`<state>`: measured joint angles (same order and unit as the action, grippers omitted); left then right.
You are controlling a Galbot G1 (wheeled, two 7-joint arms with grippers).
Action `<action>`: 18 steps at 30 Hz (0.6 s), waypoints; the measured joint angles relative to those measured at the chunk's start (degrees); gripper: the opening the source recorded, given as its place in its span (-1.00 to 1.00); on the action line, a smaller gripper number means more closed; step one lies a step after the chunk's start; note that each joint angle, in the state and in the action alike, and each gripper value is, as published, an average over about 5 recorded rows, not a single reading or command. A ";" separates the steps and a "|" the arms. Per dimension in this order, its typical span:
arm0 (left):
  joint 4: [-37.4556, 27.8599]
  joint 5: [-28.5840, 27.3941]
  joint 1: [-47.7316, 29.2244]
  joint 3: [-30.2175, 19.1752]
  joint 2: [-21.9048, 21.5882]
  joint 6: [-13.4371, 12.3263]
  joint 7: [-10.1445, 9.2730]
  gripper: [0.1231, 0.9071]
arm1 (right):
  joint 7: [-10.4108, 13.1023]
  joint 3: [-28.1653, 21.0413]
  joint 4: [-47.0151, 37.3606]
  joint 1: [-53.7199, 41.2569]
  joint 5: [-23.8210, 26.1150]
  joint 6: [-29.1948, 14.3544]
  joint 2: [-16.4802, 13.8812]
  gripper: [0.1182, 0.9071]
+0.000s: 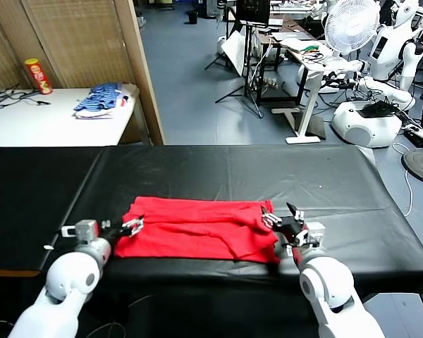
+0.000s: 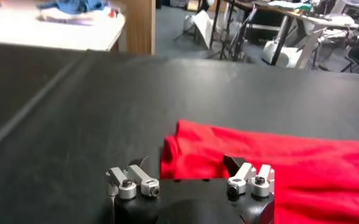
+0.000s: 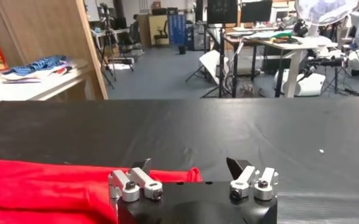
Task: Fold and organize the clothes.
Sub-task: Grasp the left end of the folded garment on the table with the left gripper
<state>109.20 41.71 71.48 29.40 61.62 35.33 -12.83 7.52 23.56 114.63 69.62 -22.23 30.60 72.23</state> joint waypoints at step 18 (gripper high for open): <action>-0.06 0.94 1.96 1.25 2.95 -0.59 0.24 -0.83 | -1.11 0.22 1.16 0.63 2.33 0.34 1.01 0.72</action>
<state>109.13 42.65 73.44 30.65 64.57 34.74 -12.59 6.40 23.78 115.79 70.25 -19.90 30.94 73.25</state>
